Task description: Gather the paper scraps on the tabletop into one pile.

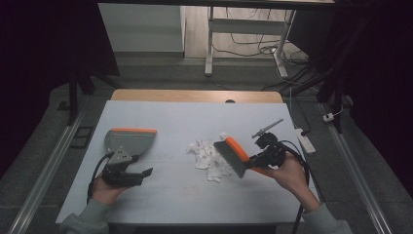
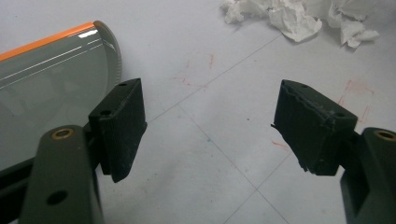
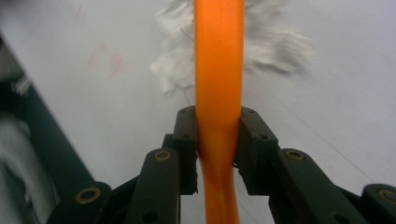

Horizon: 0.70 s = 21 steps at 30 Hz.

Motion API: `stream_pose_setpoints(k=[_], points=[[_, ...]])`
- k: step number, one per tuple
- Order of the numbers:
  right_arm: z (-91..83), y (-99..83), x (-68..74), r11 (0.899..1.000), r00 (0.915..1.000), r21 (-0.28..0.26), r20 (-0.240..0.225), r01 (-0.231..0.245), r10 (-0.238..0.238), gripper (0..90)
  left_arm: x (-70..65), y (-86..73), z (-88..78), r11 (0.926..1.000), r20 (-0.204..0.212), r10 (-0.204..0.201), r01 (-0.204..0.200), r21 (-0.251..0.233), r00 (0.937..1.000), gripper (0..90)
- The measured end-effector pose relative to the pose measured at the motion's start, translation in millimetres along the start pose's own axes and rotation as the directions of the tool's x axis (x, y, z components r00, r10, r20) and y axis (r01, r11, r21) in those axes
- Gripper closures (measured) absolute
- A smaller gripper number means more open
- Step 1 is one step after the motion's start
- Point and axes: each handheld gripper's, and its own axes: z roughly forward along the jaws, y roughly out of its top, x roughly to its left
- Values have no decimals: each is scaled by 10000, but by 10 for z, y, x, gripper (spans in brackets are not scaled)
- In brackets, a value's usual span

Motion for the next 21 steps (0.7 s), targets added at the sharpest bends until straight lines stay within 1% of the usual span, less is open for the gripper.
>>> stream_pose_setpoints(k=[1,2,3,5,6,7,8,9,11,12,14,17,19,21], points=[[49,25,55,9991,9991,194,-157,385,-382,712,0,-1,-1,10000,-3,-3,3,-4,10000,257],[111,51,110,9962,9963,361,-343,797,-785,712,0,-1,-4,10000,-16,-8,8,-15,10000,257],[179,80,165,9909,9917,577,-500,1217,-1189,711,0,-2,-7,10000,-21,-17,17,-22,10000,257],[320,139,278,9727,9777,1094,-692,2048,-1981,711,1,-4,-12,10000,-38,-28,28,-22,10000,256],[390,171,324,9626,9702,1328,-866,2363,-2262,711,2,-4,-13,10000,-41,-29,29,-25,10000,256],[455,202,361,9529,9628,1476,-943,2650,-2532,711,2,-5,-14,10000,-36,-29,29,-28,10000,257],[511,235,390,9459,9585,1609,-907,2818,-2702,712,3,-6,-15,10000,-37,-27,27,-33,10000,256],[542,276,406,9440,9570,1596,-783,2887,-2794,712,4,-6,-15,10000,-37,-27,27,-28,10000,257],[587,365,395,9374,9545,1801,-486,2981,-2942,711,5,-7,-16,10000,-42,-15,15,-36,10000,256],[602,404,370,9373,9546,1828,-332,2969,-2959,711,6,-7,-17,10000,-39,-11,11,-31,10000,257],[611,468,309,9416,9578,1783,-207,2857,-2867,712,7,-10,-23,10000,-42,-6,6,-46,10000,257],[562,500,272,9494,9580,1464,311,2778,-2851,712,13,-15,-31,10000,-47,-38,38,-79,10000,256],[489,491,241,9571,9630,1120,51,2671,-2693,712,13,-16,-34,10000,-40,-29,29,-81,10000,257],[377,474,219,9646,9662,577,16,2572,-2577,711,9,-15,-33,10000,-41,-17,17,-87,10000,257]])
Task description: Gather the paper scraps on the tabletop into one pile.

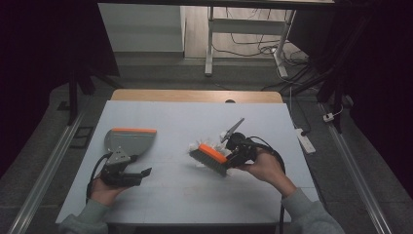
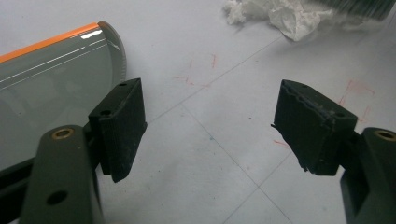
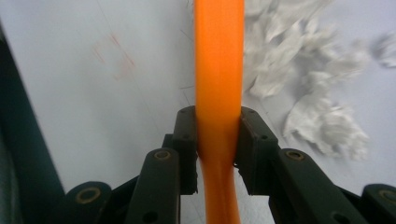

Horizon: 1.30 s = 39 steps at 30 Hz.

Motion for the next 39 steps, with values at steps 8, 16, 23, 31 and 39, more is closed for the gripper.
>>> stream_pose_setpoints(k=[8,16,23,31,39], points=[[-417,-88,-467,9761,9828,-1590,863,-1479,1630,711,-10,4,-10,10000,24,9,-9,-49,10000,258],[-152,31,-1036,9665,9494,-739,1830,-2457,2553,712,-4,0,-12,10000,-20,9,-9,-25,10000,258],[101,194,-1219,9621,9284,429,2773,-2692,2474,712,-2,-1,-12,10000,4,28,-28,-23,10000,258],[259,475,-897,9684,9646,1789,2290,-1738,1308,713,-2,-4,-27,9999,23,34,-34,-98,10000,258],[-20,392,-743,9880,9710,65,1860,-1542,1504,713,-4,-6,-30,9999,6,33,-33,-103,10000,258]])
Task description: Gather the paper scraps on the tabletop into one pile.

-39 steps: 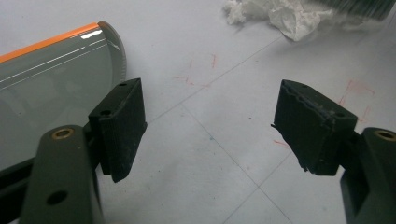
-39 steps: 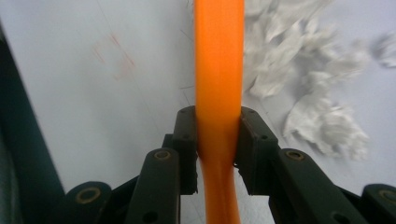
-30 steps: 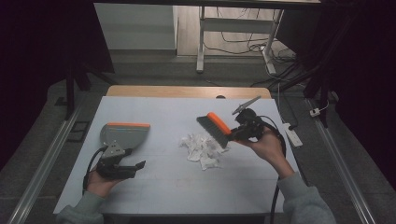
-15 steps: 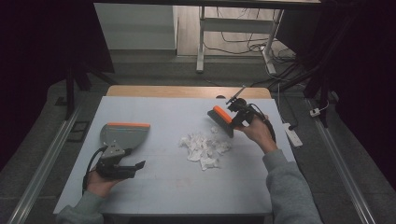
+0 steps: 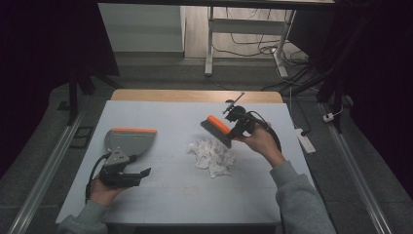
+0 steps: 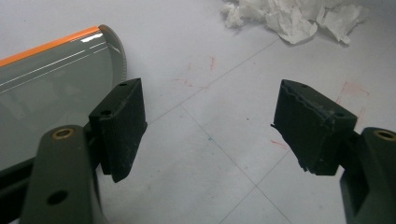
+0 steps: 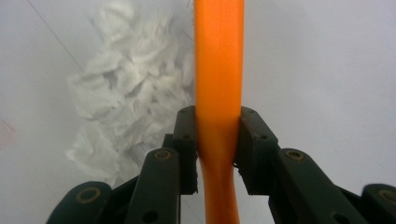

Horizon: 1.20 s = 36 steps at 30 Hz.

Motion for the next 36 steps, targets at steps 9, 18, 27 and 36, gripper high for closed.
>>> stream_pose_setpoints(k=[9,18,27,36], points=[[-349,-331,-108,9886,9985,-1403,-39,-538,538,712,6,4,20,10000,-71,-50,51,77,10000,258],[-365,-790,-90,9718,9957,-2187,-448,-884,805,712,5,8,25,10000,-153,-19,19,49,9999,258],[-409,-1314,-48,9305,9875,-3310,-440,-1571,1510,712,1,14,-3,10000,-216,-4,2,-96,9998,259],[-428,-1795,23,8943,9811,-4080,-206,-1838,1922,712,-24,14,-25,9998,-274,99,-103,-168,9996,259]])
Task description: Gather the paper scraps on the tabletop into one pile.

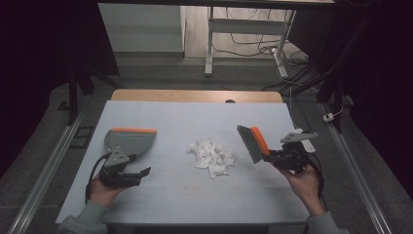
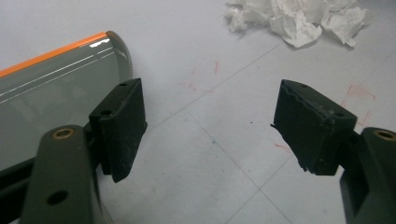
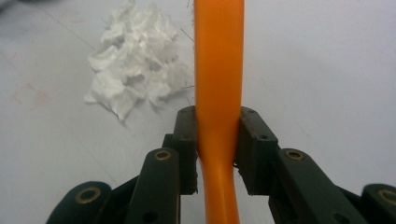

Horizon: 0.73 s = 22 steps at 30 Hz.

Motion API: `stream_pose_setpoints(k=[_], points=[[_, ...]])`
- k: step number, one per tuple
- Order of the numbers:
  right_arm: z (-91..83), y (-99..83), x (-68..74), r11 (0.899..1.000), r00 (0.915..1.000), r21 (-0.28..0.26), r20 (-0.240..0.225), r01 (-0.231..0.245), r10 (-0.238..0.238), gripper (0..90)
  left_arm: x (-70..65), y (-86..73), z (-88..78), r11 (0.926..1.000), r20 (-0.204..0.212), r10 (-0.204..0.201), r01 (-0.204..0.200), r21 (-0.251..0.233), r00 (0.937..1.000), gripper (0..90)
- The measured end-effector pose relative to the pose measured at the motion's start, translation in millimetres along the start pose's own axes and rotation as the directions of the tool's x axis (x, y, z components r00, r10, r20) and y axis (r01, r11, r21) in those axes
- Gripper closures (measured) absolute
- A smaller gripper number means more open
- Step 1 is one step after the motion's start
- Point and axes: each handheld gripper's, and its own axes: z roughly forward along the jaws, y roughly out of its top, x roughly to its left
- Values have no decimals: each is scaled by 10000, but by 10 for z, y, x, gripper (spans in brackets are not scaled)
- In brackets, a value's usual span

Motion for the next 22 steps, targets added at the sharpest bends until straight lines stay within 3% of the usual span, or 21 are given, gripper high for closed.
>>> stream_pose_setpoints(k=[7,22], points=[[-32,-184,-27,9997,9998,-163,45,-172,173,712,-24,25,-6,10000,-36,89,-90,-31,10000,259],[-53,-209,-4,9994,9999,-333,66,-77,79,712,-26,28,-5,9999,-37,129,-129,-41,9999,258]])
